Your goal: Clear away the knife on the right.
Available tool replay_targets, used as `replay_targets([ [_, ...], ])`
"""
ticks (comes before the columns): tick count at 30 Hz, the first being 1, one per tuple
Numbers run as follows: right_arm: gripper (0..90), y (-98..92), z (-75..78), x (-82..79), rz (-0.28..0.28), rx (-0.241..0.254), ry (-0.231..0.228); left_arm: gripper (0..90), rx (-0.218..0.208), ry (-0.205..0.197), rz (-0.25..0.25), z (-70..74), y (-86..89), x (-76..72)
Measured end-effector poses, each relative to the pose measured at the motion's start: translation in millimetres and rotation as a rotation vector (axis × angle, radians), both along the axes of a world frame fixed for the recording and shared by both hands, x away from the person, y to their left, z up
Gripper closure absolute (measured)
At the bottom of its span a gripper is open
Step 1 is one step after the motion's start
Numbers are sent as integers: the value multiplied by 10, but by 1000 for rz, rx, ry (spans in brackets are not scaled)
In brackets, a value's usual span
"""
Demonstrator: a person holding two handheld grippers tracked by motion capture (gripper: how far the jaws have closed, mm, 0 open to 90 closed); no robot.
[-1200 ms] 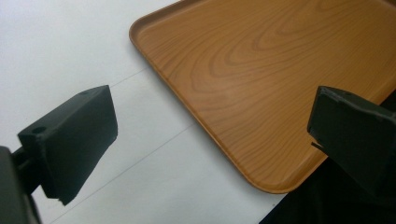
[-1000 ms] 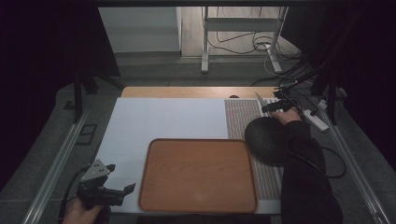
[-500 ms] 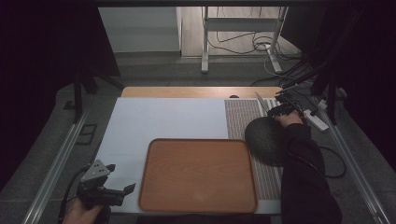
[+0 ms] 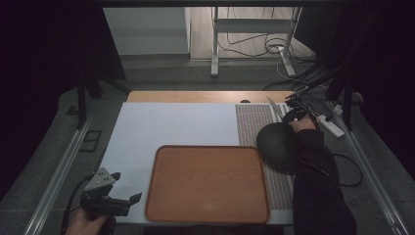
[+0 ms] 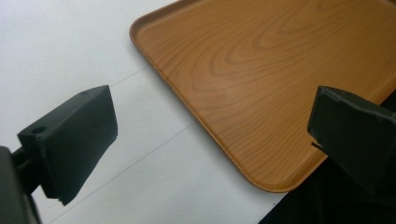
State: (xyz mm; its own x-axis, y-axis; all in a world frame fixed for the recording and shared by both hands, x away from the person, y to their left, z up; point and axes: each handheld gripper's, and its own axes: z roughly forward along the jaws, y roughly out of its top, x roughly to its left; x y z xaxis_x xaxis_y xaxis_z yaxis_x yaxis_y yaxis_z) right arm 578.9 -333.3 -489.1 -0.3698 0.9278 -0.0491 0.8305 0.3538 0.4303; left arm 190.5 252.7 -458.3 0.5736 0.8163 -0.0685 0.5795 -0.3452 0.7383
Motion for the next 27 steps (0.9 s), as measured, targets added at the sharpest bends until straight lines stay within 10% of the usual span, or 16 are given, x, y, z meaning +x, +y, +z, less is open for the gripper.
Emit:
replay_targets([
  [27,803,-499,318,-125,-79,33,-87,17,4,1,-1,1,-7,7],
])
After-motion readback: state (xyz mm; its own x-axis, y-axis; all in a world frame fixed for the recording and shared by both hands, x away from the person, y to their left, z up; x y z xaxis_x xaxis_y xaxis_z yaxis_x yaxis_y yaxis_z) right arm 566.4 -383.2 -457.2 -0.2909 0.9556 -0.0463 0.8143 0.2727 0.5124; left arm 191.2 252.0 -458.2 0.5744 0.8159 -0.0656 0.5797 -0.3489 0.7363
